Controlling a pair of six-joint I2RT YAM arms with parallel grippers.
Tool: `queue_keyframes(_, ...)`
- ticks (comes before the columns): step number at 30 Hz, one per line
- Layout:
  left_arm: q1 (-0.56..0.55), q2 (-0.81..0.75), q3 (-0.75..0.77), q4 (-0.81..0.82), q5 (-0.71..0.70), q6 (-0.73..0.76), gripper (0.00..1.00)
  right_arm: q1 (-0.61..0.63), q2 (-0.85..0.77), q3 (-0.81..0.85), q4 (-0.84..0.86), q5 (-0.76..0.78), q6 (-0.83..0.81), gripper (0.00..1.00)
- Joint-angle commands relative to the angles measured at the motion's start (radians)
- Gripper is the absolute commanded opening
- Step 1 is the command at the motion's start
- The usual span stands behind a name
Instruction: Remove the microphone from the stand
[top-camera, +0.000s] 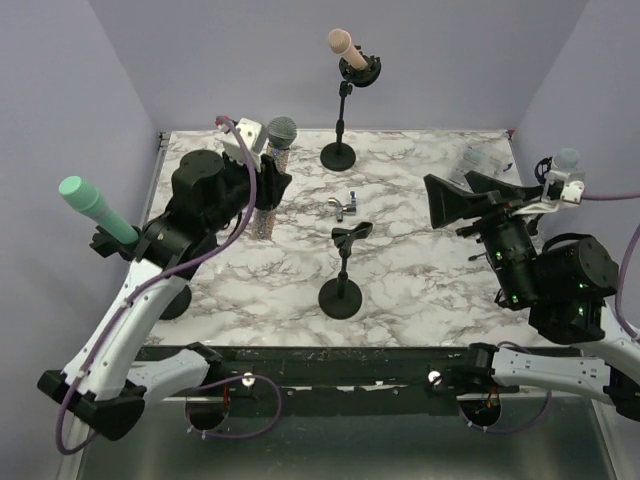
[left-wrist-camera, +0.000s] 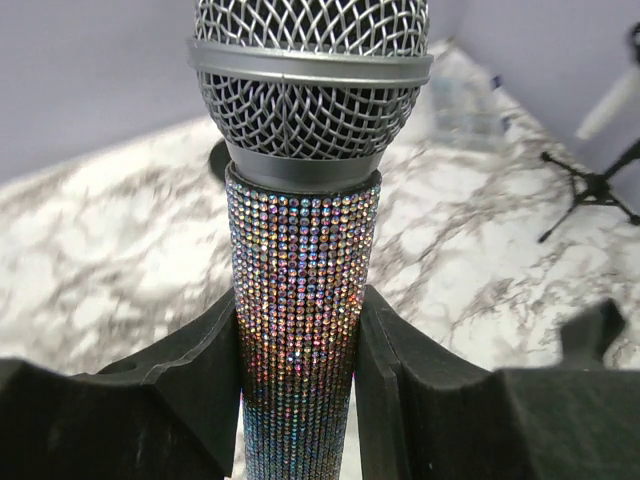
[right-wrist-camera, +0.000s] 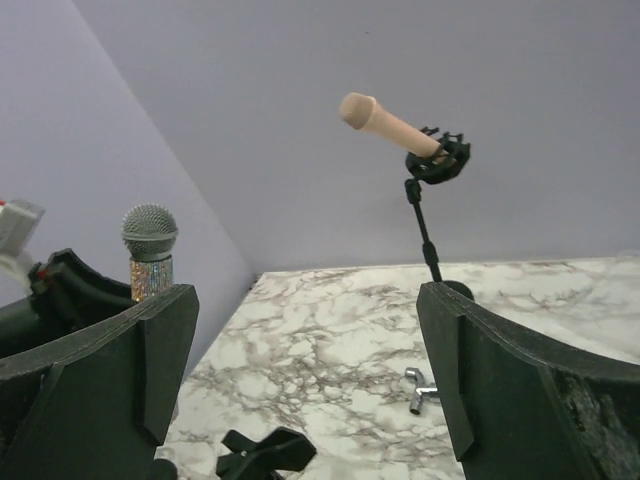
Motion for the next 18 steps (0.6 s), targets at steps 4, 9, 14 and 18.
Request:
queue_keyframes(4,0.185,0.341,0.194,-0.211,-0.017,-0.205,0.0,0.0,-0.104,-0.167,0.057,0.156,-0.04,1.0)
queue_keyframes(9,0.252,0.657,0.455,-0.337,-0.006,-0.242,0.0,0.0,-0.135,-0.211,0.078,0.148,-0.04,1.0)
queue_keyframes(14,0.306,0.969,0.722,-0.438,0.014,-0.239,0.0,0.0,-0.171,-0.237,0.093,0.148,-0.051,1.0)
queue_keyframes(18,0.349,1.195,1.004,-0.518,0.095,-0.22,0.0,0.0,-0.207,-0.27,0.137,0.166,-0.057,1.0)
